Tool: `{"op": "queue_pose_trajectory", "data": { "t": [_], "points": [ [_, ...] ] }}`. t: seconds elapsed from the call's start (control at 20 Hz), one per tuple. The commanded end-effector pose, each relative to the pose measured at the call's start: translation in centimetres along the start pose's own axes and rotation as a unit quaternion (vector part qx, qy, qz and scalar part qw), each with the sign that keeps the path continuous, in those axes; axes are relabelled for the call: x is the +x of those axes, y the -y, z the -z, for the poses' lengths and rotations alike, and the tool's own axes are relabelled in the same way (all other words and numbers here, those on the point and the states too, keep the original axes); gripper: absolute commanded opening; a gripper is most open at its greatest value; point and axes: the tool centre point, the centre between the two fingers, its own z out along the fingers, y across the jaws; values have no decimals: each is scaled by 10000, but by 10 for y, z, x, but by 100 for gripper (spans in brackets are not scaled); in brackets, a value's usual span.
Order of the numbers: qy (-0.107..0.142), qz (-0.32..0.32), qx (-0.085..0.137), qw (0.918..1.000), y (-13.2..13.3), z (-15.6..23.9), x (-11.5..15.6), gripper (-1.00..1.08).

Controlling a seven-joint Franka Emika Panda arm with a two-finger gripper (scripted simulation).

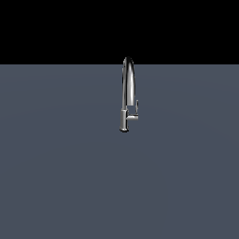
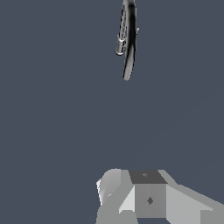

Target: Turn on the faucet by rotating a designated handle.

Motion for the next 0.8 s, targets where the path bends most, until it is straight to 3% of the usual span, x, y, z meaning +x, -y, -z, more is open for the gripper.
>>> {"op": "queue_pose_trajectory", "data": {
  "t": [0.0, 0.4, 0.75],
  "points": [
    [0, 0, 0, 10000, 0, 0, 0, -100],
    [96, -92, 92, 9999, 1, -1, 9, -100],
    [342, -329, 329, 9983, 2, -3, 32, -100]
  ]
}}
